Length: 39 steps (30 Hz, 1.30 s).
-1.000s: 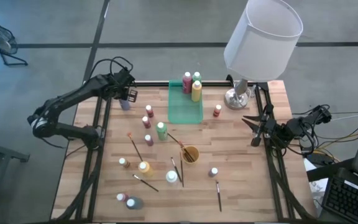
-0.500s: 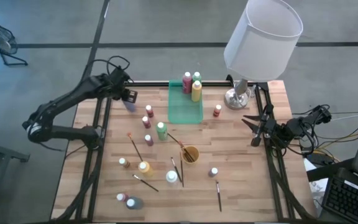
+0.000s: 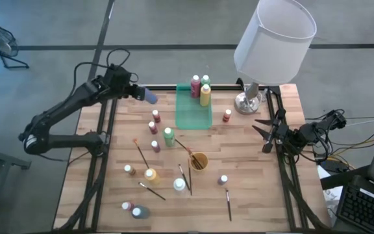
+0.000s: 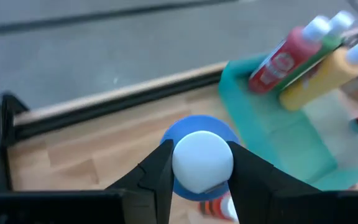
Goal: Pick & Place Paint Supplies
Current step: Put the large purple paint bottle into the green bin
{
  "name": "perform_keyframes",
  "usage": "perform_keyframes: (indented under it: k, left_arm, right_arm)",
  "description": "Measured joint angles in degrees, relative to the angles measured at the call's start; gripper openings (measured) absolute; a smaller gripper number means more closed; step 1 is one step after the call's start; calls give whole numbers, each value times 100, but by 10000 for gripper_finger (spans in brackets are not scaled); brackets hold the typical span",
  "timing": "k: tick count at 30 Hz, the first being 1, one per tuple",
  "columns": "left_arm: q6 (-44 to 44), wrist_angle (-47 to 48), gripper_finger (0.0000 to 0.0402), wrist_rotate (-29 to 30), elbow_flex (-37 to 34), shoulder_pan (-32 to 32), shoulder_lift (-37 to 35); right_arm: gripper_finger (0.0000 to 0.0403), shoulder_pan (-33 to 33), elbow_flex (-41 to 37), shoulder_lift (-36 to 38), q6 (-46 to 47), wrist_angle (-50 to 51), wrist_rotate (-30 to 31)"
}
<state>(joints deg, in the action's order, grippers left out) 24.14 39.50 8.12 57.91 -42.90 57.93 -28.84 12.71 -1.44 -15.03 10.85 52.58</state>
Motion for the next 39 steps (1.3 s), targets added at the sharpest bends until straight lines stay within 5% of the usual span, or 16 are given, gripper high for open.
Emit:
perform_keyframes:
  k: [19,39]
  left_arm:
    - [-623,-2590,126,-1510,12,412,362]
    - [-1337,-1850,126,-1727,1085,653,1867]
  right_arm:
    - [159,0,0,0,0,2,2]
    - [188,0,0,0,0,1,1]
